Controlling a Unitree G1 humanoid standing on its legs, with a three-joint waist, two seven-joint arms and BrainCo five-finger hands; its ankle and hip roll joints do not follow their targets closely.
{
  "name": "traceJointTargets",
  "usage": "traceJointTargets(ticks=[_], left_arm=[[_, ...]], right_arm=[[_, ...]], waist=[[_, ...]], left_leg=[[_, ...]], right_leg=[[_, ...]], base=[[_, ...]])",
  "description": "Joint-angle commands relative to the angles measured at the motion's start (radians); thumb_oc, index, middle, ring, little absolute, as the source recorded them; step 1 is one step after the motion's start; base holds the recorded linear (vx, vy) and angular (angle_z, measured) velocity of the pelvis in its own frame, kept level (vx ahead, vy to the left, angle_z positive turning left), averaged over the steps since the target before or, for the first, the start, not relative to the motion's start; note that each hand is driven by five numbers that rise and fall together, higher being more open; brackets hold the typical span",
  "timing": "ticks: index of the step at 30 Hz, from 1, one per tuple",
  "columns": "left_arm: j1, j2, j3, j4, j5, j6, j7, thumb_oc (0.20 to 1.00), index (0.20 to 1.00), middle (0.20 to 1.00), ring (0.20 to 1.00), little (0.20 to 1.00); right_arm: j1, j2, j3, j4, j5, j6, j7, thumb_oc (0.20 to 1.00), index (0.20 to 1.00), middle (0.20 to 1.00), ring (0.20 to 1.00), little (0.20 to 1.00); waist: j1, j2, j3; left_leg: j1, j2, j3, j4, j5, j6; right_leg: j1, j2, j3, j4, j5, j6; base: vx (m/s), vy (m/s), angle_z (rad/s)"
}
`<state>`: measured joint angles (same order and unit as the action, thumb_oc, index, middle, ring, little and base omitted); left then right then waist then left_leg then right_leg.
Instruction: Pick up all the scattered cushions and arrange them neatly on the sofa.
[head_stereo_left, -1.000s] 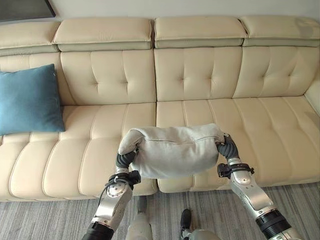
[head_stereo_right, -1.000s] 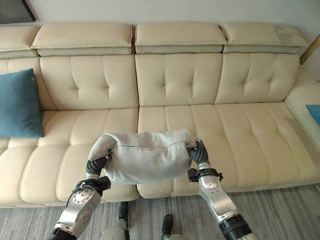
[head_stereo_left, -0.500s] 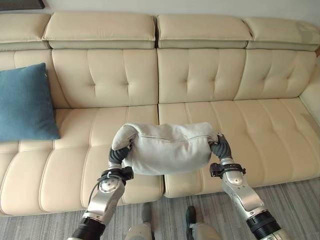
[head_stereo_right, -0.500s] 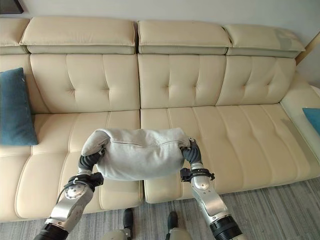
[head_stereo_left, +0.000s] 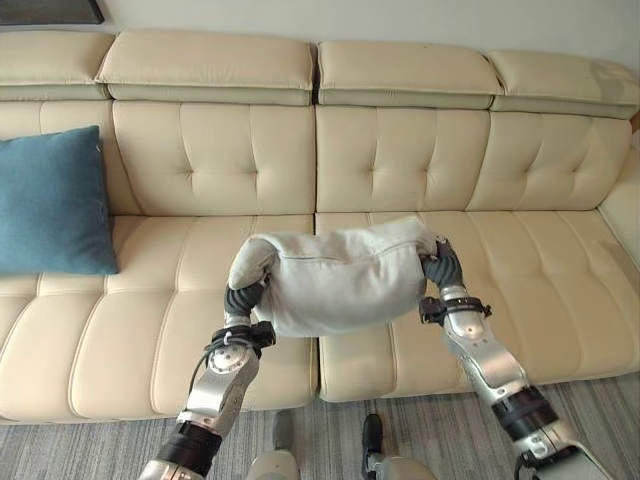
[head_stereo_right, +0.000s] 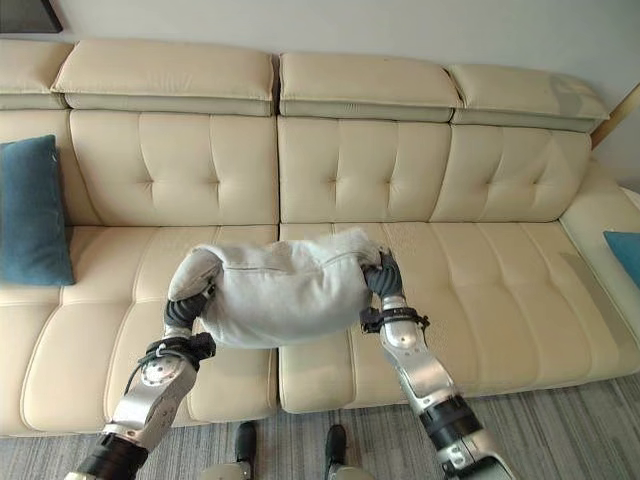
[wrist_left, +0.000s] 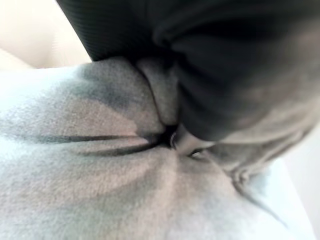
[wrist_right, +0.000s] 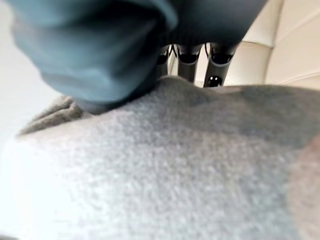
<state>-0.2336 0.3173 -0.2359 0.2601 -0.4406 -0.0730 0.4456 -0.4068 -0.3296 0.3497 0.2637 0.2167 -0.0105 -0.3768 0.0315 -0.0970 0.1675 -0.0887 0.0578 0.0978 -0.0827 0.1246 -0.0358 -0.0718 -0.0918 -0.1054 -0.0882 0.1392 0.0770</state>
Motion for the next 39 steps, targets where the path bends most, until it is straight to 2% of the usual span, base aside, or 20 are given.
traceJointTargets(ticks=[1,7,9,10,12,15,16,17,18,19,20,24,25,26,28,30,32,34,37,39], left_arm=[[-0.189,-0.026,-0.122,-0.042,0.063,-0.086,-0.025,0.2,0.2,0.2,0.2,0.2],[-0.292,-0.01,-0.127,0.059,0.069,-0.092,0.013,0.2,0.2,0.2,0.2,0.2],[-0.402,0.006,-0.155,0.163,0.083,-0.095,0.036,0.2,0.2,0.2,0.2,0.2],[-0.403,0.006,-0.155,0.163,0.082,-0.095,0.036,0.2,0.2,0.2,0.2,0.2],[-0.516,0.022,-0.186,0.271,0.09,-0.096,0.05,0.2,0.2,0.2,0.2,0.2],[-0.776,0.067,-0.238,0.546,0.067,-0.095,0.04,0.2,0.2,0.2,0.2,0.2],[-0.868,0.102,-0.256,0.653,0.052,-0.094,0.02,0.445,0.445,0.445,0.445,0.445],[-0.914,0.114,-0.268,0.725,0.032,-0.09,-0.002,0.62,0.62,0.62,0.62,0.62],[-0.917,0.114,-0.268,0.727,0.031,-0.091,-0.003,1.0,1.0,1.0,1.0,1.0],[-0.98,0.142,-0.279,0.828,-0.008,-0.082,-0.029,1.0,1.0,1.0,1.0,1.0],[-0.983,0.142,-0.28,0.829,-0.009,-0.083,-0.029,1.0,1.0,1.0,1.0,1.0],[-1.028,0.199,-0.212,0.93,-0.203,-0.067,-0.072,1.0,1.0,1.0,1.0,1.0],[-1.02,0.229,-0.171,0.928,-0.282,-0.061,-0.078,1.0,1.0,1.0,1.0,1.0],[-1.021,0.23,-0.172,0.927,-0.283,-0.061,-0.078,1.0,1.0,1.0,1.0,1.0],[-0.948,0.248,-0.074,0.884,-0.423,-0.068,-0.076,1.0,1.0,1.0,1.0,1.0],[-0.881,0.249,-0.025,0.841,-0.463,-0.071,-0.082,1.0,1.0,1.0,1.0,1.0],[-0.835,0.249,0.007,0.834,-0.477,-0.069,-0.083,1.0,1.0,1.0,1.0,1.0],[-0.686,0.255,0.081,0.749,-0.486,-0.073,-0.091,1.0,1.0,1.0,1.0,1.0],[-0.56,0.276,0.105,0.663,-0.426,-0.067,-0.112,1.0,1.0,1.0,1.0,1.0],[-0.439,0.316,0.125,0.587,-0.321,-0.061,-0.141,1.0,1.0,1.0,1.0,1.0]], right_arm=[[-0.129,0.083,0.084,-0.05,-0.005,-0.067,0.003,0.2,0.2,0.2,0.2,0.2],[-0.208,0.111,0.089,0.04,0.016,-0.065,-0.033,0.2,0.2,0.2,0.2,0.2],[-0.283,0.136,0.107,0.146,0.045,-0.076,-0.062,0.2,0.2,0.2,0.2,0.2],[-0.283,0.136,0.107,0.146,0.045,-0.076,-0.062,0.2,0.2,0.2,0.2,0.2],[-0.373,0.149,0.113,0.249,0.066,-0.084,-0.09,0.2,0.2,0.2,0.2,0.2],[-0.58,0.131,0.14,0.492,0.107,-0.082,-0.103,0.2,0.2,0.2,0.2,0.2],[-0.662,0.096,0.165,0.601,0.126,-0.066,-0.078,0.2,0.2,0.2,0.2,0.2],[-0.705,0.073,0.187,0.659,0.131,-0.055,-0.063,1.0,1.0,1.0,1.0,1.0],[-0.708,0.073,0.186,0.661,0.131,-0.056,-0.062,1.0,1.0,1.0,1.0,1.0],[-0.768,0.041,0.214,0.76,0.151,-0.032,-0.037,1.0,1.0,1.0,1.0,1.0],[-0.77,0.041,0.213,0.761,0.152,-0.032,-0.037,1.0,1.0,1.0,1.0,1.0],[-0.832,-0.018,0.184,0.884,0.235,0.009,-0.029,1.0,1.0,1.0,1.0,1.0],[-0.836,-0.046,0.133,0.885,0.281,0.012,-0.058,1.0,1.0,1.0,1.0,1.0],[-0.836,-0.047,0.133,0.884,0.281,0.013,-0.058,1.0,1.0,1.0,1.0,1.0],[-0.789,-0.086,0.007,0.809,0.384,-0.022,-0.131,1.0,1.0,1.0,1.0,1.0],[-0.737,-0.098,-0.059,0.742,0.417,-0.047,-0.156,1.0,1.0,1.0,1.0,1.0],[-0.698,-0.114,-0.1,0.704,0.442,-0.07,-0.167,1.0,1.0,1.0,1.0,1.0],[-0.563,-0.15,-0.184,0.603,0.452,-0.103,-0.176,1.0,1.0,1.0,1.0,1.0],[-0.442,-0.197,-0.187,0.532,0.389,-0.082,-0.144,1.0,1.0,1.0,1.0,1.0],[-0.318,-0.245,-0.19,0.451,0.284,-0.061,-0.097,1.0,1.0,1.0,1.0,1.0]], waist=[[0.015,-0.007,-0.031],[0.022,-0.02,0.008],[0.023,-0.022,0.036],[0.023,-0.022,0.035],[0.024,-0.023,0.051],[0.02,-0.025,0.071],[0.017,-0.025,0.077],[0.015,-0.025,0.079],[0.014,-0.026,0.078],[0.011,-0.027,0.081],[0.01,-0.028,0.079],[0.003,-0.024,0.075],[0.001,-0.018,0.069],[0.0,-0.019,0.067],[-0.004,-0.006,0.049],[-0.009,0.001,0.038],[-0.014,0.005,0.028],[-0.021,0.009,0.005],[-0.023,0.009,-0.012],[-0.025,0.01,-0.024]], left_leg=[[0.046,0.013,0.002,-0.005,-0.117,-0.016],[-0.031,0.013,-0.008,-0.001,-0.104,-0.016],[-0.08,0.014,-0.013,0.008,-0.092,-0.017],[-0.081,0.014,-0.013,0.008,-0.092,-0.017],[-0.115,0.014,-0.016,0.01,-0.083,-0.02],[-0.173,0.017,-0.018,0.012,-0.063,-0.031],[-0.188,0.017,-0.02,0.01,-0.055,-0.036],[-0.193,0.017,-0.019,0.008,-0.051,-0.037],[-0.198,0.017,-0.02,0.008,-0.048,-0.037],[-0.198,0.018,-0.019,0.005,-0.049,-0.039],[-0.202,0.017,-0.02,0.004,-0.045,-0.039],[-0.19,0.016,-0.016,-0.002,-0.047,-0.042],[-0.175,0.014,-0.017,-0.003,-0.058,-0.043],[-0.18,0.013,-0.017,-0.005,-0.052,-0.042],[-0.158,0.007,-0.017,-0.005,-0.068,-0.042],[-0.142,0.004,-0.016,-0.005,-0.082,-0.042],[-0.137,0.0,-0.014,-0.005,-0.082,-0.04],[-0.116,-0.003,-0.01,-0.005,-0.091,-0.039],[-0.097,-0.003,-0.007,-0.005,-0.096,-0.038],[-0.079,-0.002,-0.003,-0.005,-0.1,-0.037]], right_leg=[[0.06,-0.026,-0.002,0.022,-0.157,0.069],[-0.014,-0.023,0.009,0.037,-0.154,0.065],[-0.066,-0.021,0.012,0.048,-0.142,0.063],[-0.066,-0.021,0.012,0.048,-0.142,0.063],[-0.1,-0.02,0.014,0.052,-0.13,0.064],[-0.157,-0.019,0.01,0.053,-0.109,0.068],[-0.171,-0.018,0.005,0.051,-0.102,0.071],[-0.176,-0.018,0.004,0.049,-0.098,0.073],[-0.18,-0.019,0.003,0.048,-0.095,0.073],[-0.181,-0.018,0.003,0.045,-0.092,0.076],[-0.185,-0.019,0.002,0.044,-0.09,0.077],[-0.175,-0.015,0.005,0.031,-0.083,0.079],[-0.161,-0.015,0.005,0.026,-0.086,0.081],[-0.166,-0.016,0.005,0.025,-0.082,0.081],[-0.147,-0.018,0.006,0.016,-0.084,0.081],[-0.133,-0.02,0.005,0.011,-0.088,0.081],[-0.129,-0.022,0.006,0.008,-0.085,0.081],[-0.113,-0.025,0.005,0.002,-0.087,0.08],[-0.096,-0.026,0.005,0.001,-0.088,0.081],[-0.081,-0.028,0.006,0.001,-0.089,0.082]], base=[[0.0,-0.009,0.14],[-0.01,-0.003,0.01],[-0.09,-0.006,0.01],[-0.06,-0.004,0.03],[-0.07,-0.013,0.0],[-0.09,-0.011,-0.03],[-0.07,0.007,0.01],[-0.05,0.009,0.02],[0.0,0.0,0.0],[0.0,0.0,0.0],[0.0,0.0,0.0],[0.01,0.02,0.04],[0.0,0.0,0.0],[0.06,0.046,0.0],[0.05,0.056,0.01],[0.04,0.045,-0.02],[0.04,0.045,-0.04],[0.08,0.05,0.02],[0.05,0.015,-0.01],[0.05,0.011,-0.02]])
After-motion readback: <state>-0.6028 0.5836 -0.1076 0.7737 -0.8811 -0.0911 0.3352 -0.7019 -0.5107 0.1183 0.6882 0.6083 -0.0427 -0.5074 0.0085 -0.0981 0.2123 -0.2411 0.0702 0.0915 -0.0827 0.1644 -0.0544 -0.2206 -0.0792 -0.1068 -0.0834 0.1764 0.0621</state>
